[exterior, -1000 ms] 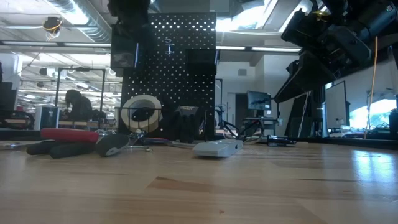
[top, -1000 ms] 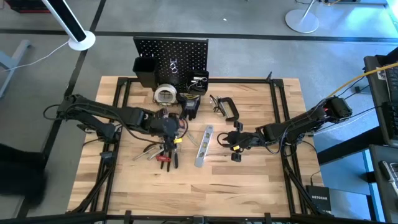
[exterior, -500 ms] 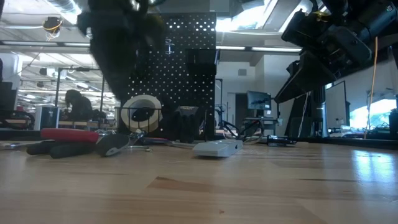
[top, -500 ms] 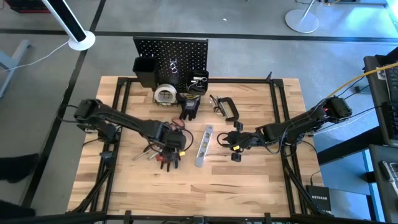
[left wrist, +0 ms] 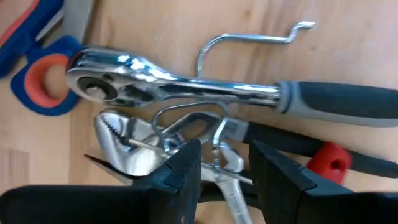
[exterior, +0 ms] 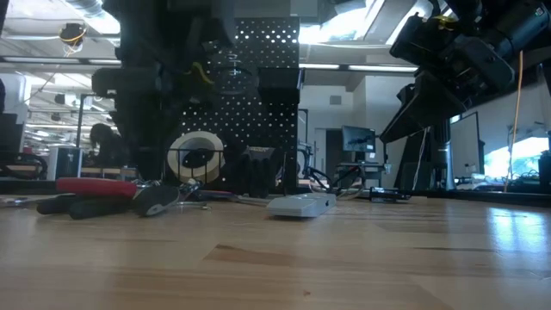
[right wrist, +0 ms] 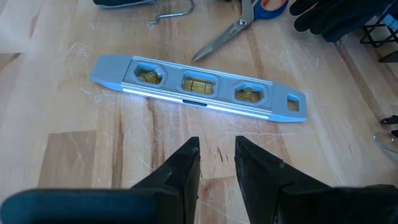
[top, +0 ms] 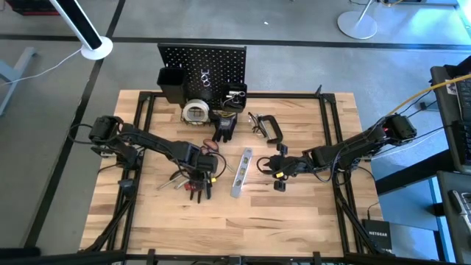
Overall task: Hang tools onto peg board
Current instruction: Put the binder clip into the right black bin on the pegboard
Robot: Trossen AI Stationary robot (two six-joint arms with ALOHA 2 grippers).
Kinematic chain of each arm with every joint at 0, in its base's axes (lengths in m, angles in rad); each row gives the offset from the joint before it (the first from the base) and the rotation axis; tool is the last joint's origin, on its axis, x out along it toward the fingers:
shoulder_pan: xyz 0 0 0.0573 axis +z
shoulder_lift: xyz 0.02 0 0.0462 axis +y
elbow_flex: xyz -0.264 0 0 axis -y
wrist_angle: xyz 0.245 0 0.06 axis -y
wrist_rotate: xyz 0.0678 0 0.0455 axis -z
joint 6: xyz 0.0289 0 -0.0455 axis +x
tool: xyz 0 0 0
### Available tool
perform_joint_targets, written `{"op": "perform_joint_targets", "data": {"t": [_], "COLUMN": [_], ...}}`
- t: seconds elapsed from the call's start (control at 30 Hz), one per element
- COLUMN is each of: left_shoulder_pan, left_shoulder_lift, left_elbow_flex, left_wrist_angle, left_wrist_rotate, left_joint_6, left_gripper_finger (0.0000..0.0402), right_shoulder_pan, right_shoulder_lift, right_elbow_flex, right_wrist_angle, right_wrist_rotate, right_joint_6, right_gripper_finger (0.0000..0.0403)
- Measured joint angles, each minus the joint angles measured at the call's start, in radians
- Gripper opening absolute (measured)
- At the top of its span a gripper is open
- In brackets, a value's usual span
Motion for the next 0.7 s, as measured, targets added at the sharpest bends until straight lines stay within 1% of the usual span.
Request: {"op": "perform_joint_targets", "data": {"t": [0.1, 0.3, 0.43, 0.53, 0.7], "left_shoulder_pan": [0.004, 0.004, 0.004, 0.004, 0.005], "left_shoulder_lift": [0.000, -0.002, -0.003, -0.003, -0.002], "left_elbow_flex": [-0.019, -0.063, -0.073, -0.074, -0.075], "left_wrist_angle": [0.009, 0.077, 0.078, 0.081, 0.089], "left_wrist_rotate": [0.000, 0.014, 0.016, 0.016, 0.015], "left_joint_6": [-0.001, -0.006, -0.010, -0.010, -0.006], "left_gripper_finger": [0.0123, 0.0123, 0.0119, 0.0099, 0.0047], "right_shoulder_pan": [0.000, 0.000, 0.000, 0.000, 0.000], "right_shoulder_lift": [0.000, 0.000, 0.000, 0.000, 0.000], "right_elbow_flex": [0.000, 0.000, 0.000, 0.000, 0.000], "right_wrist_angle": [0.000, 0.000, 0.000, 0.000, 0.000], "right_wrist_rotate": [0.000, 0.000, 0.000, 0.000, 0.000], "right_joint_6": [0.000, 0.000, 0.000, 0.000, 0.000], "right_gripper_finger": [0.0101, 0.0101, 0.0101, 0.0101, 0.0101]}}
